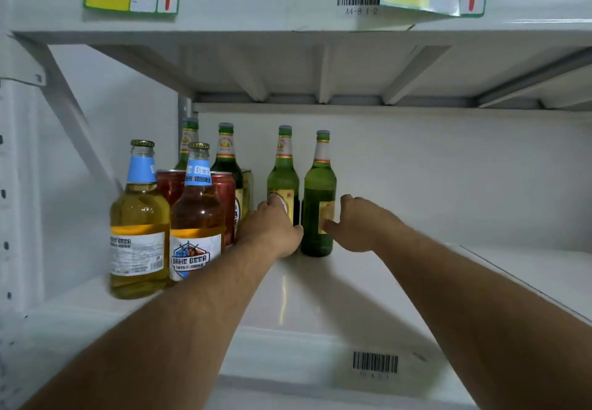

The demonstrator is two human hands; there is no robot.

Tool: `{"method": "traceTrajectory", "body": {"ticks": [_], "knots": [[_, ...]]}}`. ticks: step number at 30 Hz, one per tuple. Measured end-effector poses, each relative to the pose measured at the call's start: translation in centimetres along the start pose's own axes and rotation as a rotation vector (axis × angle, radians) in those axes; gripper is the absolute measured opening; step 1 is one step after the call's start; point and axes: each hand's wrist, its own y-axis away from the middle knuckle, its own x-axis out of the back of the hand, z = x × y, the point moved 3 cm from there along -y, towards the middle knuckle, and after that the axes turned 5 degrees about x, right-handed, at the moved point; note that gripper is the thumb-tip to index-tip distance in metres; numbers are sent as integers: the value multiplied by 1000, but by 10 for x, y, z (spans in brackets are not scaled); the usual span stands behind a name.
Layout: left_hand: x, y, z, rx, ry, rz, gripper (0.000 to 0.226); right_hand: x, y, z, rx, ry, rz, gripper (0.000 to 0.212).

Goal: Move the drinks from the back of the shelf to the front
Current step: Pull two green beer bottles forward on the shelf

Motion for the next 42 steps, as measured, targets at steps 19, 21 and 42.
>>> {"method": "traceTrajectory", "body": {"ticks": [19, 21, 42], "knots": [[-38, -78, -11, 239, 663, -101, 74, -32, -85, 13, -145, -866, 108, 46], [-39, -77, -12, 254, 678, -85, 74, -36, -87, 15, -166, -901, 135, 51], [-2, 31, 47, -53, 836, -329, 58, 56, 58, 43, -369, -845, 535, 48]]}}
